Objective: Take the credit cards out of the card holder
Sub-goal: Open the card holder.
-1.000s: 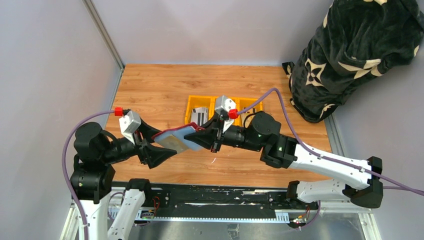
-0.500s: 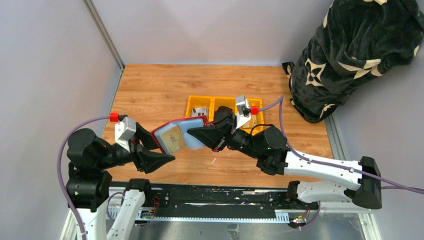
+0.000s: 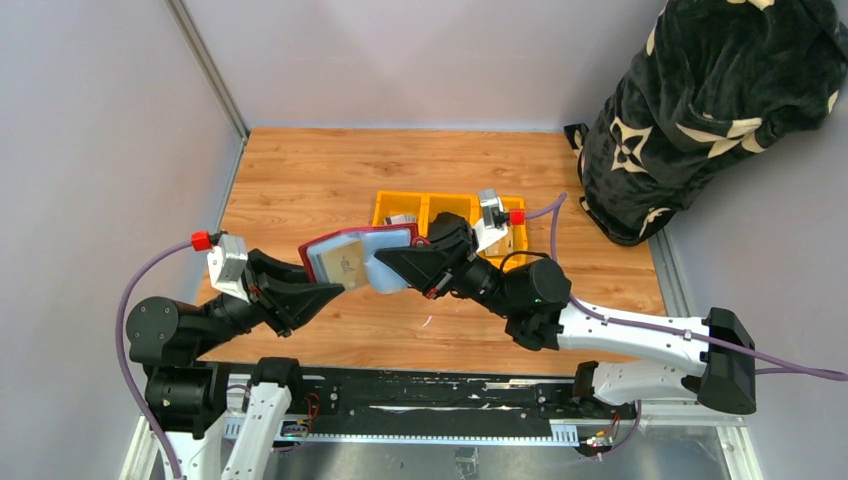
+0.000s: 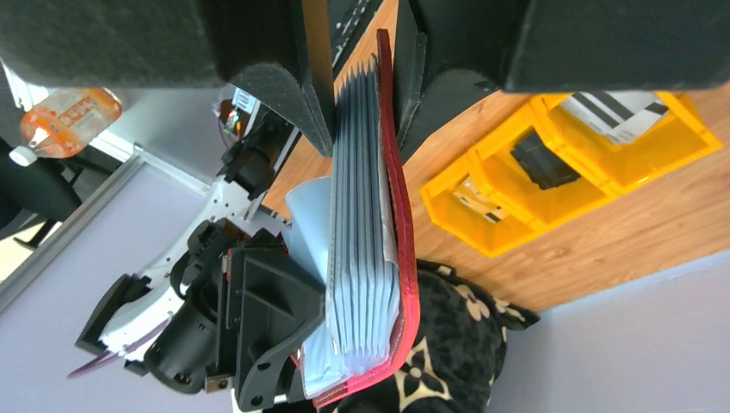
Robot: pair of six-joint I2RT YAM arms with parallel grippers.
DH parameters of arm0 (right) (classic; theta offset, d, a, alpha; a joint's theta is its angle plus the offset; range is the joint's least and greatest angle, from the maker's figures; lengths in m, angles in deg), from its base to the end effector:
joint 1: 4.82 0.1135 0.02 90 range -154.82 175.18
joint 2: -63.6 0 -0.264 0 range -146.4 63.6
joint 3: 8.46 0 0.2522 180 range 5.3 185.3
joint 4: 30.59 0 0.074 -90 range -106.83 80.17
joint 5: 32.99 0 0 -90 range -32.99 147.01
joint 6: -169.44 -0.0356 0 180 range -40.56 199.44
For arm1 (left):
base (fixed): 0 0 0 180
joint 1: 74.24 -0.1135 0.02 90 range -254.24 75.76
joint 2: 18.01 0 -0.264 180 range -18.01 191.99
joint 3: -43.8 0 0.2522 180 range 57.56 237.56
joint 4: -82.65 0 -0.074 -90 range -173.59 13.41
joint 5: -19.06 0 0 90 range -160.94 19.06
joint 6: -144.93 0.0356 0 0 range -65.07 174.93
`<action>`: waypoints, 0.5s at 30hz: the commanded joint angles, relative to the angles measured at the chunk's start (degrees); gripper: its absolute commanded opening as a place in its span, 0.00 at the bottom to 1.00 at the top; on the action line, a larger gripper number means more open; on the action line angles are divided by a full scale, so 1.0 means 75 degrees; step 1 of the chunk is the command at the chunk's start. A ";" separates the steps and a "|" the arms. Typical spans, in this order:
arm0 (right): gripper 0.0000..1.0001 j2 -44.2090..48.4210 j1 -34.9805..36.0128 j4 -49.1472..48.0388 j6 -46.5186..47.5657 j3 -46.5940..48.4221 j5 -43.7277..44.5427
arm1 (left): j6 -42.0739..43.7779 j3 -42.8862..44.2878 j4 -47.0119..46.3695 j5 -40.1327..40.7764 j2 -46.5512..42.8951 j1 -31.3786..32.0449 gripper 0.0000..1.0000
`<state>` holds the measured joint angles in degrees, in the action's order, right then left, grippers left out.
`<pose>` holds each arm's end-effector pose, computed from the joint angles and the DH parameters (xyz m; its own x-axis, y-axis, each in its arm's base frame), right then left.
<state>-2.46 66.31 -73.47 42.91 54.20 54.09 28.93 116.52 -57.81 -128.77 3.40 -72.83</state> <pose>0.0789 0.2364 0.4095 -0.4049 0.6536 -0.6395 -0.8920 -0.1285 0.4334 0.0221 -0.0307 0.4257 -0.1856 -0.2289 -0.9556 0.8458 0.4579 -0.2740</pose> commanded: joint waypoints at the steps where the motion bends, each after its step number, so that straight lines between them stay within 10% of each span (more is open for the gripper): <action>1: 0.00 0.0201 -0.0004 -0.0715 -0.0231 -0.0168 0.0139 | -0.1059 0.0057 -0.1276 0.0201 0.0221 -0.0007 0.31; 8: 0.00 0.0195 -0.0004 -0.0849 -0.0322 -0.0240 0.0156 | -0.2410 -0.0272 -0.2482 -0.0306 0.0412 -0.0002 0.53; 15: 0.00 0.0244 -0.0004 -0.0897 -0.0437 -0.0283 0.0178 | -0.3096 -0.0447 -0.3078 -0.0496 0.0573 -0.0001 0.36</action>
<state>-1.87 66.31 -76.88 41.01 52.56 54.75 10.72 113.75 -74.62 -130.82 6.87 -72.83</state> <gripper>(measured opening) 0.053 0.401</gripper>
